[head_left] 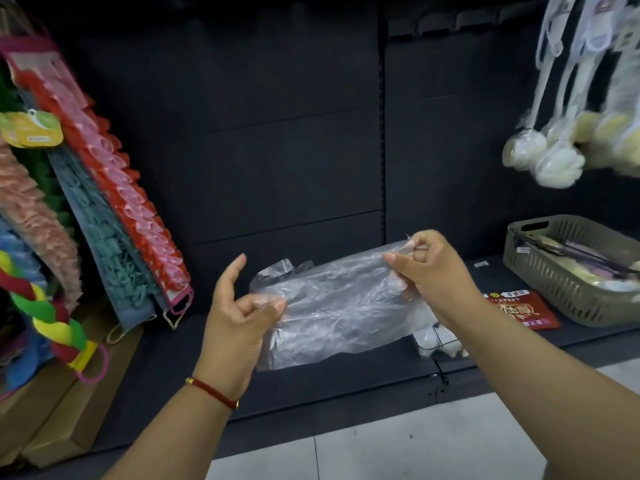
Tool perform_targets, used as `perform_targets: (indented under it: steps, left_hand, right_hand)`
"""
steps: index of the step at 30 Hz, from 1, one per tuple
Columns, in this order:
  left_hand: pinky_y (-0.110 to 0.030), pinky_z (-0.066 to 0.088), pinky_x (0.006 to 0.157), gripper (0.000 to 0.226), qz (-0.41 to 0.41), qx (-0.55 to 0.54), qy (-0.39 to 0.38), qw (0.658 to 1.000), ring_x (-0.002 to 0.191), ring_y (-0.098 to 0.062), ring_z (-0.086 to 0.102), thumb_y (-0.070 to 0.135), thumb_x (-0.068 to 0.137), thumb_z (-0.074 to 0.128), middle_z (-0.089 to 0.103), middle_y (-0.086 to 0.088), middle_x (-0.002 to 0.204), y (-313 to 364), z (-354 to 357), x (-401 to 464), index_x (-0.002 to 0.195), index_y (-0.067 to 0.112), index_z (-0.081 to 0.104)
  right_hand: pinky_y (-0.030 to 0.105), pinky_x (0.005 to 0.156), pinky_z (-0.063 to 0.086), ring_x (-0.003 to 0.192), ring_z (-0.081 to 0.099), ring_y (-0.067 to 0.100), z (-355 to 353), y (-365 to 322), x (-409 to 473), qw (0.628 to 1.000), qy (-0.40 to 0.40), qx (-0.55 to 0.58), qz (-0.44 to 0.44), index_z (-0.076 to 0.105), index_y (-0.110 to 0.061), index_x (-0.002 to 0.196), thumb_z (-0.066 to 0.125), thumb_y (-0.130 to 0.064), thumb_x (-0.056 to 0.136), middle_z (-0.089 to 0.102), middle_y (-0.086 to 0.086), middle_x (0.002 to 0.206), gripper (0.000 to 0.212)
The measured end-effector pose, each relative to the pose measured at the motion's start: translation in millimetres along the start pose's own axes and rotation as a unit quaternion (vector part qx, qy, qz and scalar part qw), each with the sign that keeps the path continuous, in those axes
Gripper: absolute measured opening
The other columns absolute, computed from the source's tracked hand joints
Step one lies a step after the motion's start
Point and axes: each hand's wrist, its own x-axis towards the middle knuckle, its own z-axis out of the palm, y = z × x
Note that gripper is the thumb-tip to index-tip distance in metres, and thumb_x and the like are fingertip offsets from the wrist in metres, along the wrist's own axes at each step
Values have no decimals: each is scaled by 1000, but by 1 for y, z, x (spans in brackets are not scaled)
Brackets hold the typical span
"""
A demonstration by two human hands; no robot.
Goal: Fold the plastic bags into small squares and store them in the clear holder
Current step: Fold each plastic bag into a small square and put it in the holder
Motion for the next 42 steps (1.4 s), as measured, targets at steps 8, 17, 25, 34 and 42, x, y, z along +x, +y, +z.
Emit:
perform_targets:
  steps: [8, 17, 25, 34, 42]
  left_hand:
    - [-33, 55, 94, 39, -31, -23, -37, 999, 112, -21, 65, -5, 84, 67, 70, -4, 118, -9, 4, 13, 112, 23, 70]
    - [-8, 50, 77, 36, 27, 75, 28, 996, 87, 4, 67, 4, 86, 70, 74, 10, 91, -10, 4, 23, 112, 29, 68]
    - [-13, 49, 71, 21, 100, 255, 62, 960, 77, 3, 63, 15, 86, 72, 68, 15, 84, -5, 4, 22, 82, 36, 68]
    - [-21, 48, 67, 17, 90, 155, 54, 982, 66, -2, 54, 18, 99, 51, 60, 8, 78, -6, 15, 18, 83, 24, 56]
    - [-18, 41, 44, 18, 154, 197, 100, 963, 45, -6, 48, 24, 101, 47, 52, 1, 59, -9, 18, 15, 85, 31, 46]
  right_hand:
    - [13, 65, 50, 65, 59, 8, -8, 4, 4, 999, -32, -27, -33, 68, -21, 108, 70, -13, 88, 64, -3, 66, 21]
    - [7, 71, 46, 71, 54, -4, -20, 12, 7, 994, -40, -97, -19, 72, -31, 102, 77, -7, 80, 63, -15, 82, 33]
    - [4, 62, 43, 68, 59, -7, -19, 10, 5, 982, 2, -183, -48, 74, -24, 84, 75, -12, 83, 68, -11, 81, 12]
    - [15, 69, 39, 76, 52, 0, -7, 9, -2, 993, -21, -114, -12, 57, -20, 74, 53, -17, 97, 59, -12, 86, 24]
    - [14, 50, 38, 59, 48, 9, 7, 12, -7, 970, 30, -226, -88, 45, -17, 95, 43, -28, 102, 52, -4, 68, 12]
